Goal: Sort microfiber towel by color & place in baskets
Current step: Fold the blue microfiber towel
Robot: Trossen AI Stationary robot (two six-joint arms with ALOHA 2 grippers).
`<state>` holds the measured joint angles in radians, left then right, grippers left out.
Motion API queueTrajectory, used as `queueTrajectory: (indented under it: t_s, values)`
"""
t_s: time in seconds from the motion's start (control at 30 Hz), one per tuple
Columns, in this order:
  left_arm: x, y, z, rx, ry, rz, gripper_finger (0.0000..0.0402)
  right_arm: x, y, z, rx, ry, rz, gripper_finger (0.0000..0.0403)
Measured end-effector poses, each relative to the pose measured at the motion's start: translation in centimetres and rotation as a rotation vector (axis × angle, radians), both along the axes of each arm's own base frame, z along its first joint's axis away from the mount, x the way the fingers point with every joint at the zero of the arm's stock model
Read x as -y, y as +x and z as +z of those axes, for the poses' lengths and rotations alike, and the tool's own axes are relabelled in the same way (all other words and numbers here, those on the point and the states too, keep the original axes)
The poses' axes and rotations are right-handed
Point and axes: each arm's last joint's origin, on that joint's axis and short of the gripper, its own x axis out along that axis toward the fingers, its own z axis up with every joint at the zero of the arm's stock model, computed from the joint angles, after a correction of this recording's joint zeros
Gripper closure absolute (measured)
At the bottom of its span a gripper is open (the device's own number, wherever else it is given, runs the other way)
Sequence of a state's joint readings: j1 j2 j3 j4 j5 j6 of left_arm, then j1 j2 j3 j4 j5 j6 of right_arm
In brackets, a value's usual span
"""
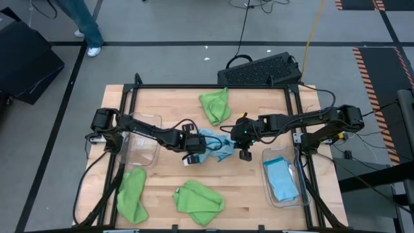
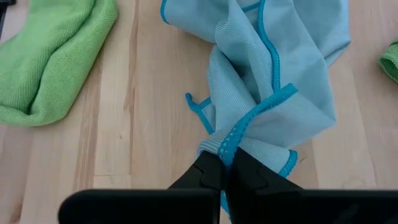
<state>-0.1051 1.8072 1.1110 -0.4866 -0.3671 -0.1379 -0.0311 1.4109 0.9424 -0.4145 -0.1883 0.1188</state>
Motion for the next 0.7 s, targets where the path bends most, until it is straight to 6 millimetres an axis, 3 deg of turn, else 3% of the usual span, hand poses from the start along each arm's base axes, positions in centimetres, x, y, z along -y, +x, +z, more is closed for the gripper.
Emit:
queueTrajectory:
  t_s: [0.4,0.53,0.7]
  values:
    - [1.3,0.3,0.2,-0.05,0.141,-0.303,0.0217,0.0,0.0,0.0,0.0,-0.001,0.002,0.0403]
    - [0.7,0.5,-0.5,-0.087,0.16,-0.324,0.0214,0.0,0.0,0.0,0.0,0.0,0.001,0.0403]
    - [0.0,0.9,-2.3,-0.138,0.163,-0.328,0.024,0.0,0.0,0.0,0.005,-0.002,0.002,0.0403]
